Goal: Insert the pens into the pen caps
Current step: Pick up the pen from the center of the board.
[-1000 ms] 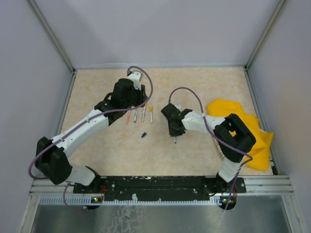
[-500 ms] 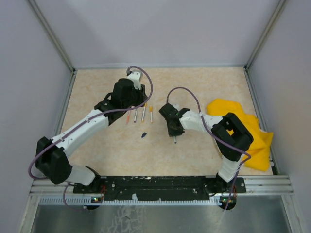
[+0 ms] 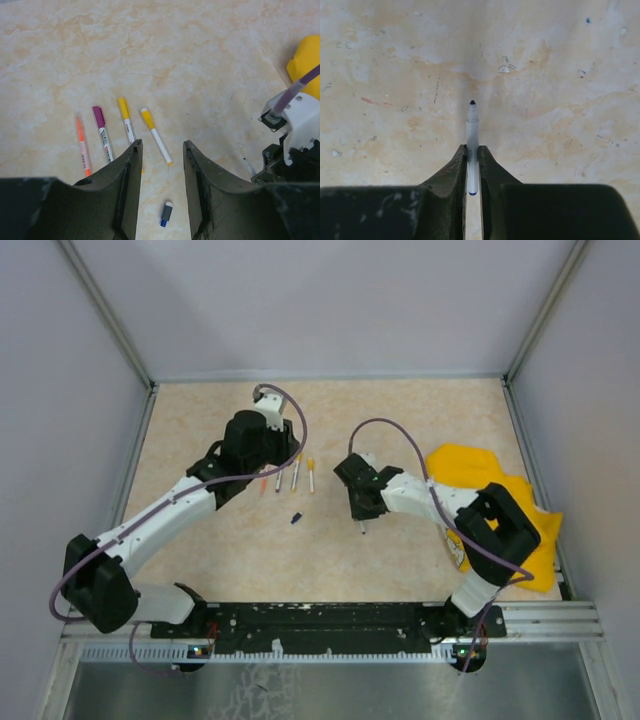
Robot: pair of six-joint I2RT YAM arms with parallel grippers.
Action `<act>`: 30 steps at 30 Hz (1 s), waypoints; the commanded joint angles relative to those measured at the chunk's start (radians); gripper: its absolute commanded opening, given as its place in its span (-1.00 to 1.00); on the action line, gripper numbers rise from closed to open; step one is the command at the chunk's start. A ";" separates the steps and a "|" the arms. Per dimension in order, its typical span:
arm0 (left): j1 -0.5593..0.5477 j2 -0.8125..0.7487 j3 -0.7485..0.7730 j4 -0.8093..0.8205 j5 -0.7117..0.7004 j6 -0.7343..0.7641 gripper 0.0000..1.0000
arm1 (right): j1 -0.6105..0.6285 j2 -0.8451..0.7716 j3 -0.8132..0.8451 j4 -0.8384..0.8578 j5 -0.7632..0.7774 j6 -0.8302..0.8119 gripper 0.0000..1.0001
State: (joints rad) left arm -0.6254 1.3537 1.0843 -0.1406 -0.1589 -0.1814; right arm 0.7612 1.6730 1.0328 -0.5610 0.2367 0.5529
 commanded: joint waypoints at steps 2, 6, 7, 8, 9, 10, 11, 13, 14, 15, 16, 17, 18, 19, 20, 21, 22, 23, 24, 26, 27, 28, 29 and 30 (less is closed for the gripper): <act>0.007 -0.088 -0.050 0.141 0.051 -0.007 -0.13 | 0.007 -0.204 -0.046 0.089 0.055 0.020 -1.00; 0.007 -0.126 -0.075 0.192 0.091 -0.003 -0.11 | 0.004 -0.329 -0.093 0.163 0.080 0.036 -1.00; 0.007 -0.133 -0.082 0.206 0.106 0.001 -0.11 | 0.002 -0.365 -0.114 0.198 0.082 0.038 -1.00; 0.007 -0.140 -0.089 0.224 0.125 0.005 -0.11 | -0.003 -0.397 -0.138 0.235 0.086 0.043 -1.00; 0.007 -0.146 -0.096 0.239 0.145 0.010 -0.10 | -0.009 -0.433 -0.161 0.273 0.087 0.057 -1.00; 0.007 -0.151 -0.101 0.256 0.161 0.014 -0.11 | -0.016 -0.465 -0.184 0.308 0.085 0.069 -1.00; 0.006 -0.156 -0.106 0.271 0.177 0.018 -0.10 | -0.024 -0.496 -0.205 0.347 0.081 0.079 -1.00; 0.006 -0.167 -0.110 0.303 0.207 0.020 -0.10 | -0.034 -0.556 -0.243 0.415 0.082 0.098 -1.00; 0.007 -0.171 -0.116 0.321 0.221 0.020 -0.10 | -0.038 -0.584 -0.258 0.443 0.081 0.106 -1.00; 0.007 -0.175 -0.119 0.343 0.237 0.019 -0.10 | -0.040 -0.607 -0.271 0.476 0.081 0.110 -1.00; 0.007 -0.175 -0.119 0.360 0.255 0.020 -0.09 | -0.040 -0.635 -0.280 0.498 0.081 0.111 -1.00; 0.007 -0.176 -0.118 0.380 0.272 0.018 -0.07 | -0.039 -0.655 -0.288 0.520 0.080 0.111 -1.00; 0.006 -0.172 -0.112 0.392 0.289 0.016 -0.07 | -0.040 -0.677 -0.298 0.545 0.077 0.109 -1.00; 0.007 -0.168 -0.105 0.397 0.307 0.014 -0.05 | -0.040 -0.696 -0.309 0.573 0.075 0.109 -1.00; 0.007 -0.162 -0.096 0.400 0.328 0.012 -0.05 | -0.042 -0.719 -0.332 0.607 0.075 0.115 -1.00; 0.007 -0.157 -0.091 0.406 0.355 0.011 -0.05 | -0.041 -0.740 -0.352 0.644 0.077 0.124 -1.00; 0.007 -0.150 -0.089 0.417 0.382 0.010 -0.05 | -0.042 -0.765 -0.373 0.691 0.081 0.131 -1.00; 0.006 -0.145 -0.087 0.424 0.411 0.006 -0.05 | -0.042 -0.785 -0.396 0.734 0.086 0.137 -1.00; 0.007 -0.139 -0.088 0.429 0.435 -0.001 -0.04 | -0.041 -0.808 -0.417 0.782 0.094 0.144 -1.00; 0.006 -0.130 -0.088 0.435 0.460 -0.020 -0.05 | -0.041 -0.841 -0.451 0.863 0.111 0.153 -1.00; 0.006 -0.123 -0.087 0.433 0.464 -0.029 -0.05 | -0.042 -0.852 -0.463 0.897 0.119 0.155 -1.00; 0.005 -0.116 -0.081 0.426 0.469 -0.036 -0.05 | -0.042 -0.861 -0.472 0.927 0.127 0.156 -1.00; 0.006 -0.108 -0.073 0.418 0.481 -0.041 -0.05 | -0.042 -0.866 -0.478 0.953 0.134 0.157 -1.00; 0.006 -0.102 -0.067 0.415 0.503 -0.049 -0.05 | -0.042 -0.867 -0.483 0.980 0.140 0.157 -1.00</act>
State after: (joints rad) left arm -0.6254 1.2228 0.9726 0.2478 0.2478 -0.1944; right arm 0.7189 0.8364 0.5625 0.1837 0.3099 0.6891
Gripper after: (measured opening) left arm 0.475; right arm 0.097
